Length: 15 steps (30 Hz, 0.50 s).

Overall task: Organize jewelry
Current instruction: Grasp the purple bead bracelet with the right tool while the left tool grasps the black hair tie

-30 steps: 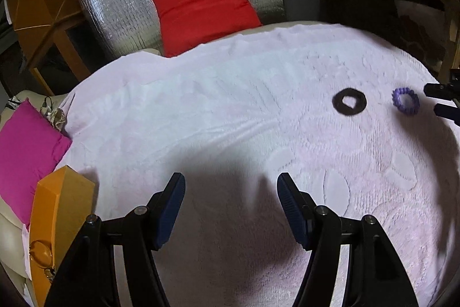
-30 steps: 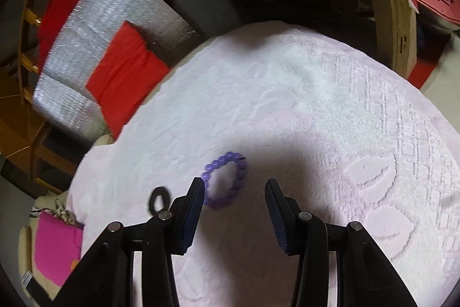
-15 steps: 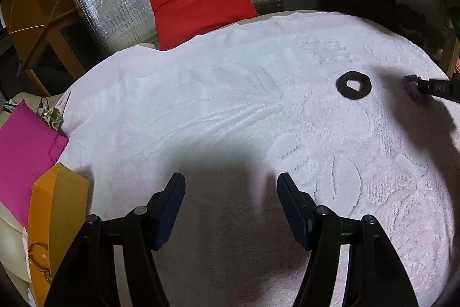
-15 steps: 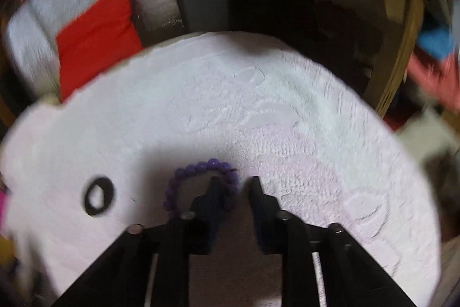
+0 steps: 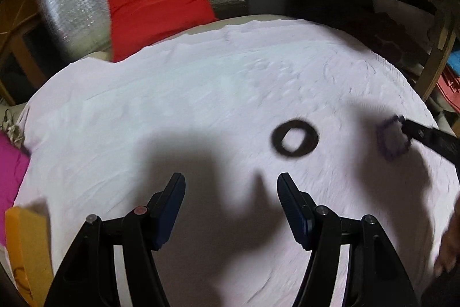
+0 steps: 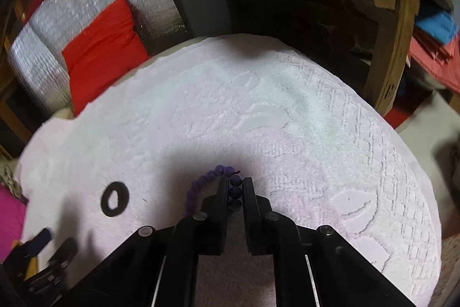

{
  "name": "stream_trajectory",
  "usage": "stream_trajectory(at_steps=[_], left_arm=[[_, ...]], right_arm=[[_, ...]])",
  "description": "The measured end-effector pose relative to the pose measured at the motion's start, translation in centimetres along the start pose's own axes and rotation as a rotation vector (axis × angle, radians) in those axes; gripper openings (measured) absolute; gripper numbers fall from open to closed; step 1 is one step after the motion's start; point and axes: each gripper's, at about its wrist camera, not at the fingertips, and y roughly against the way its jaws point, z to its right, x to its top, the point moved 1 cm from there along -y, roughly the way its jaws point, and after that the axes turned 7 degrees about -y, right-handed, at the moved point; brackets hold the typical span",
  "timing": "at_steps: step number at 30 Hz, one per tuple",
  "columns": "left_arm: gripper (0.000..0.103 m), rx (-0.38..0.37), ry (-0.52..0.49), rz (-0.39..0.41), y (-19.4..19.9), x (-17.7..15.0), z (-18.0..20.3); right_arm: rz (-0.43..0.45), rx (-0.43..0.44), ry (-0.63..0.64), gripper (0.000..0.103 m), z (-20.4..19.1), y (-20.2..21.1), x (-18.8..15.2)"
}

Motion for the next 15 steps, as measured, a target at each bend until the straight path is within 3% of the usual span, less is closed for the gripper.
stream_trajectory(at_steps=[6, 12, 14, 15], left_arm=[[0.067, -0.073, -0.002, -0.016, -2.2, 2.6, 3.3], [0.067, -0.120, 0.037, -0.040, -4.6, 2.5, 4.2], [0.051, -0.132, 0.046, -0.002, -4.5, 2.4, 4.0], [0.035, -0.145, 0.047, 0.007, -4.5, 2.5, 3.9]], right_arm=[[-0.003, 0.037, -0.046, 0.010, 0.7, 0.5, 0.7], [-0.010, 0.073, -0.052, 0.010, 0.3, 0.5, 0.8], [-0.013, 0.077, -0.051, 0.010, 0.1, 0.4, 0.9], [-0.014, 0.079, -0.052, 0.010, 0.1, 0.4, 0.9]])
